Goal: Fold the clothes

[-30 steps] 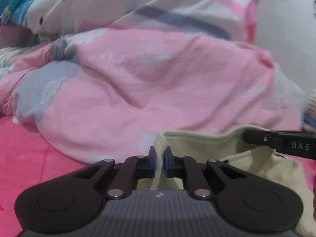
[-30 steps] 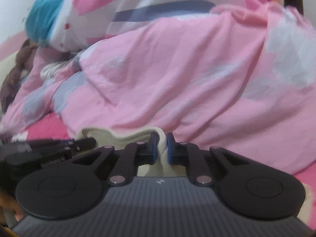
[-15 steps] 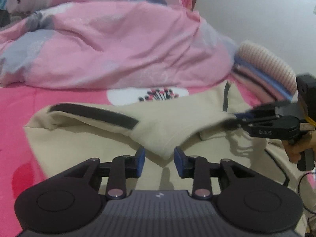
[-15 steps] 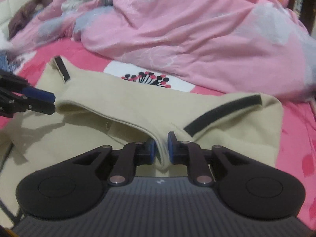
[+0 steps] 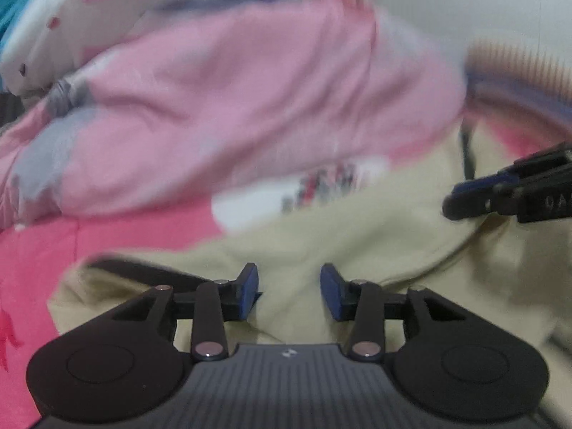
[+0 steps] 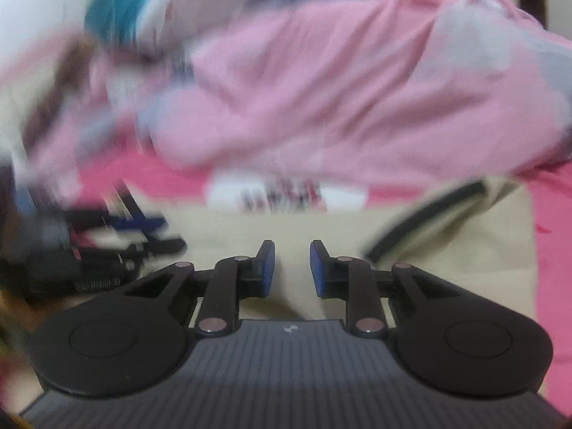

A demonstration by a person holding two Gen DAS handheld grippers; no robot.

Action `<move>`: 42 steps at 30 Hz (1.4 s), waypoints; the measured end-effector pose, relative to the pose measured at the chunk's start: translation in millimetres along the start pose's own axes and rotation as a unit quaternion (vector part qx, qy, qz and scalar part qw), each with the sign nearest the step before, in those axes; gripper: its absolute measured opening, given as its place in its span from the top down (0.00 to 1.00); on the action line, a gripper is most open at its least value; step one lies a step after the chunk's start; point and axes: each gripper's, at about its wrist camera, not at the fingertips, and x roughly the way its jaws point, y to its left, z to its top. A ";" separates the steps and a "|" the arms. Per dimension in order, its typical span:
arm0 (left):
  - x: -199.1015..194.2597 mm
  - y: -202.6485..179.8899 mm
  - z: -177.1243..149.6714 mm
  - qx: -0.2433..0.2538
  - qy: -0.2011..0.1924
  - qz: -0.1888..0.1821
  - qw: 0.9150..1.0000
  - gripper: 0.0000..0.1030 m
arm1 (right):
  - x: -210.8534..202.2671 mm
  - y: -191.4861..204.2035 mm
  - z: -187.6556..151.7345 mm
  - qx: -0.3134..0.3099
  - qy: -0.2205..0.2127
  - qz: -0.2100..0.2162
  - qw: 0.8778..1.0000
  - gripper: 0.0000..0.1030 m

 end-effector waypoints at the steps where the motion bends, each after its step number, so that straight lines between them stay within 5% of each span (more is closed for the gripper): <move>1: -2.2 -0.5 -2.6 0.005 -0.005 0.002 1.000 0.59 | 1.4 -1.7 -4.7 0.001 -0.007 0.002 1.000 0.82; 7: -18.1 12.2 -2.5 -0.010 -0.013 -0.010 1.000 0.54 | -32.7 -36.3 3.9 0.124 -0.059 0.028 0.990 0.79; 11: -15.0 10.5 -6.3 -0.005 -0.014 0.002 1.000 0.48 | -30.8 -81.5 0.4 0.282 -0.067 0.050 0.956 0.73; 14: -12.6 7.3 -6.7 -0.003 -0.017 0.008 1.000 0.47 | -8.6 -91.1 -2.2 0.317 -0.038 0.070 0.945 0.72; 16: -10.7 7.3 -5.0 -0.008 -0.015 0.008 1.000 0.46 | 1.9 -88.8 0.1 0.311 -0.033 0.072 0.947 0.73; 20: -5.5 6.8 -1.2 -0.012 -0.014 0.010 1.000 0.45 | 11.3 -86.1 8.0 0.296 -0.047 0.066 0.952 0.89; 25: -4.4 9.6 1.8 -0.021 -0.018 0.012 1.000 0.43 | 12.4 -87.4 18.9 0.274 -0.067 0.051 0.958 0.92; 31: -13.8 21.5 1.2 -0.037 -0.037 0.022 0.998 0.42 | 24.9 -93.1 9.6 0.276 -0.051 0.037 0.959 0.90; 34: -18.5 27.5 0.9 -0.046 -0.046 0.027 0.998 0.42 | 2.4 -85.5 11.8 0.262 -0.056 0.017 0.963 0.75; 36: -21.6 31.4 0.7 -0.051 -0.053 0.031 0.997 0.42 | -16.1 -71.3 16.0 0.209 -0.068 -0.016 0.975 0.74; 42: -26.5 36.4 1.5 -0.059 -0.057 0.046 0.996 0.43 | -23.5 -22.1 24.6 0.088 -0.081 -0.015 0.993 0.75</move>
